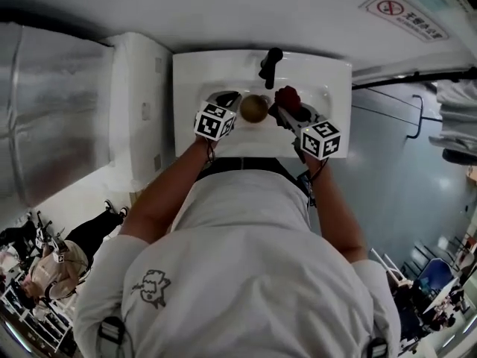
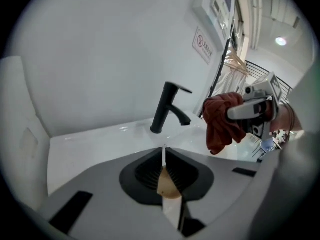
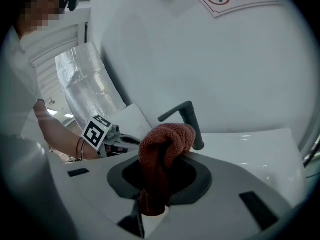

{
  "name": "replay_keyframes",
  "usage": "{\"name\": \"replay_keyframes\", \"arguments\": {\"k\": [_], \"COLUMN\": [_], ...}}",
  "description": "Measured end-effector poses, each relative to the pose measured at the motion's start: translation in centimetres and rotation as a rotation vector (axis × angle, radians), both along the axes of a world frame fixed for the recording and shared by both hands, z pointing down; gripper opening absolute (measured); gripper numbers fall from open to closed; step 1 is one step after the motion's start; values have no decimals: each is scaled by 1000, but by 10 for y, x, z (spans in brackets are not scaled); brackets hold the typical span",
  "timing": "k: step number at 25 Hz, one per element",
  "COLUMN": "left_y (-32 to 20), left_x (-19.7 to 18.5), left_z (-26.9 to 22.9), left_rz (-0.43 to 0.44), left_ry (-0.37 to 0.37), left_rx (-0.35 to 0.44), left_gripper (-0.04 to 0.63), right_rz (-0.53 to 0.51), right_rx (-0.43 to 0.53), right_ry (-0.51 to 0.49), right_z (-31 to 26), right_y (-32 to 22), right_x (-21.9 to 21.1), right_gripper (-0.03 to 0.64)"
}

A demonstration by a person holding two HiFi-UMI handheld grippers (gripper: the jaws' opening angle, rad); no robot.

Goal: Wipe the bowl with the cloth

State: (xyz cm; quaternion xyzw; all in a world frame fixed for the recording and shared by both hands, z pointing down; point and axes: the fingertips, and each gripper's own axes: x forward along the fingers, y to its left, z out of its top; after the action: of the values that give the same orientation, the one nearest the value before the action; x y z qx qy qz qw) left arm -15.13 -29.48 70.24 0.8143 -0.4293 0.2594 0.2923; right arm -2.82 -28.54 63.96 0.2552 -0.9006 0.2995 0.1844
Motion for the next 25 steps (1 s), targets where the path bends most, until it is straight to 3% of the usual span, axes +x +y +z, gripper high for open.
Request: {"name": "replay_keyframes", "arguments": {"k": [7, 17, 21, 25], "left_y": [10, 34, 41, 49], "left_x": [-14, -25, -29, -33], "left_z": [-70, -126, -152, -173], "left_rz": [60, 86, 128, 119], "left_ry": [5, 85, 51, 74], "left_rx": [175, 268, 324, 352], "left_gripper": [14, 12, 13, 12], "right_rz": [41, 103, 102, 63], "right_rx": [105, 212, 283, 355], "right_ry": [-17, -15, -19, 16], "right_z": [-40, -79, -114, -138], "right_y": [6, 34, 44, 63], "right_x": [-17, -22, -19, -13], "right_gripper": [103, 103, 103, 103]}}
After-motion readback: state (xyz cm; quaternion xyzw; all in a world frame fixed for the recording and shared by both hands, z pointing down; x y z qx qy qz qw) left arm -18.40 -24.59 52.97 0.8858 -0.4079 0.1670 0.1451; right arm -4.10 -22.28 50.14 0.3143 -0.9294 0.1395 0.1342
